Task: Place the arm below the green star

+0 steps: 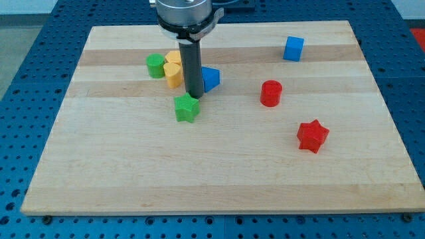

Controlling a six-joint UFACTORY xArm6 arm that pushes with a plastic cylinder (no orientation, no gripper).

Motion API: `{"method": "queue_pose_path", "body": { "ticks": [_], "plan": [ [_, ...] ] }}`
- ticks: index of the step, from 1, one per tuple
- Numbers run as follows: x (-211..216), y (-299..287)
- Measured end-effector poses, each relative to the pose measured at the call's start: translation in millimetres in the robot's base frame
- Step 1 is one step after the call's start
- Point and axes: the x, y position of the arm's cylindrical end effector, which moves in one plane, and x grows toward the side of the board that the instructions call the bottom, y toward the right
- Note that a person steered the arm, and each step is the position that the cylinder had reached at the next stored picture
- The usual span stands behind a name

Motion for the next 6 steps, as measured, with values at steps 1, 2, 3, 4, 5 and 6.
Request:
{"method": "queue_pose_path", "body": {
  "ticks": [1,2,3,4,5,6],
  "plan": [
    [41,34],
    [82,75],
    [101,69],
    [105,26],
    [99,-14],
    [76,-24]
  ]
}}
